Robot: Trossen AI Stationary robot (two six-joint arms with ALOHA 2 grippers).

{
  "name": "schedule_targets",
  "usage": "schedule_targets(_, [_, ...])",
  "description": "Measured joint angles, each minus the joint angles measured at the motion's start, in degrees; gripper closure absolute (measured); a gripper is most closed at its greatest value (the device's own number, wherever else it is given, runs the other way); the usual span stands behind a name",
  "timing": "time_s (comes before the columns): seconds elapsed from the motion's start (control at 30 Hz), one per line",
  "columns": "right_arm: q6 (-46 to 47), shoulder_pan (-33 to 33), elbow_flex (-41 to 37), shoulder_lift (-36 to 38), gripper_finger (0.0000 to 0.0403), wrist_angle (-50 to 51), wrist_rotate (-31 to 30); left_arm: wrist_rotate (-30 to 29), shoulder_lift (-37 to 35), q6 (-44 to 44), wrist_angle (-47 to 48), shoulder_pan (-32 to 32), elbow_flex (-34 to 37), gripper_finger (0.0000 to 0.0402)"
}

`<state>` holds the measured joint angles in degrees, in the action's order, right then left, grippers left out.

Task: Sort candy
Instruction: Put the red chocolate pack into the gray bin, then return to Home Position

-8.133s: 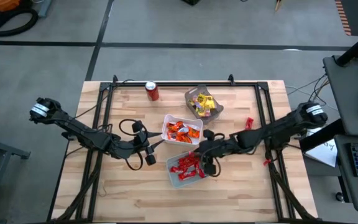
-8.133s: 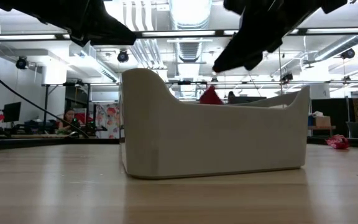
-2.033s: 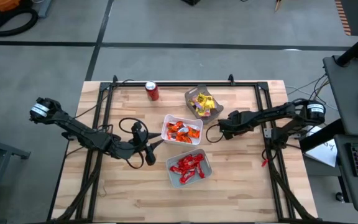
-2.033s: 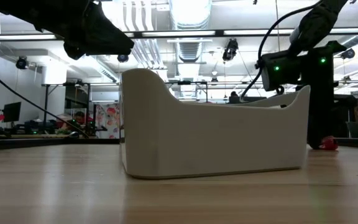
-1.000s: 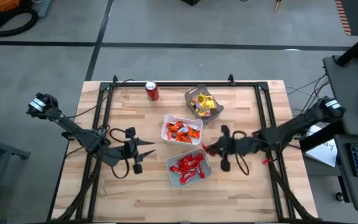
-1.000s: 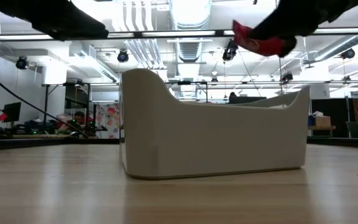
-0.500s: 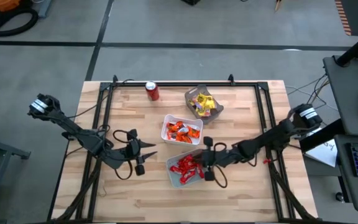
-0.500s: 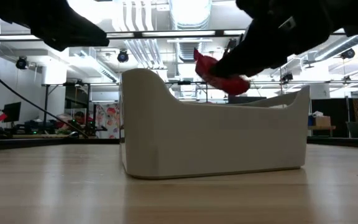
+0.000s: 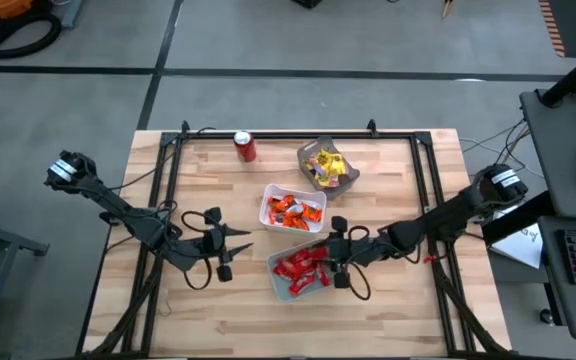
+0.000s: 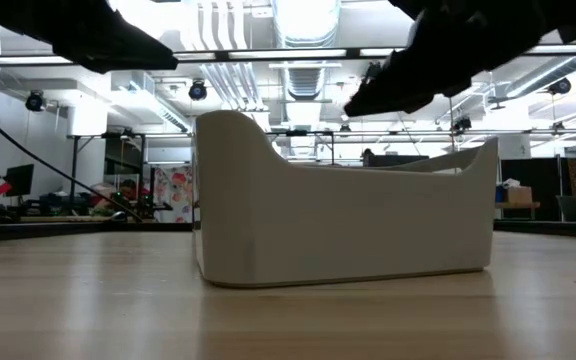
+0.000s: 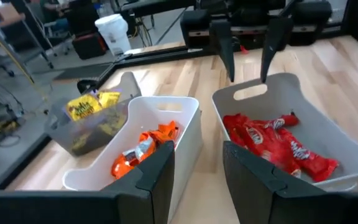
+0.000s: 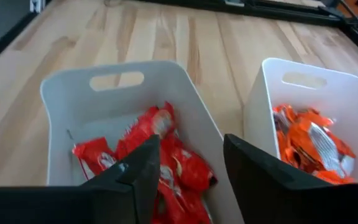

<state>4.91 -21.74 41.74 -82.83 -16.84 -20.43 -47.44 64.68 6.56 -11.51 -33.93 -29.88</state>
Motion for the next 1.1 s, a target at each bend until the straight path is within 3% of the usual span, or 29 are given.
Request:
schedule_targets(0.3, [-5.2, 0.0, -6.35, 7.7, 0.0227, -0.75, 1.46, -0.02, -5.7, -4.61, -2.07, 0.6, 4.13, 0.0281])
schedule_targets(0.47, [-12.34, 0.82, -12.96, 13.08, 0.0235, -10.23, 1.58, -0.07, -13.86, -6.7, -9.16, 2.49, 11.58, 0.0281])
schedule_targets(0.63, [-16.09, 6.23, -18.94, 18.2, 0.0244, -16.83, 9.79, -0.07, -23.21, -9.48, -14.35, 5.6, 18.31, 0.0281])
schedule_targets(0.9, [-16.94, 16.5, -27.45, 26.8, 0.025, -20.91, 20.4, -0.1, -37.42, -12.24, -13.26, 10.53, 23.24, 0.0281])
schedule_targets(1.1, [-17.64, 17.97, -31.31, 33.01, 0.0252, -21.84, 20.75, -1.68, -49.13, -11.52, 0.2, 12.94, 23.7, 0.0281])
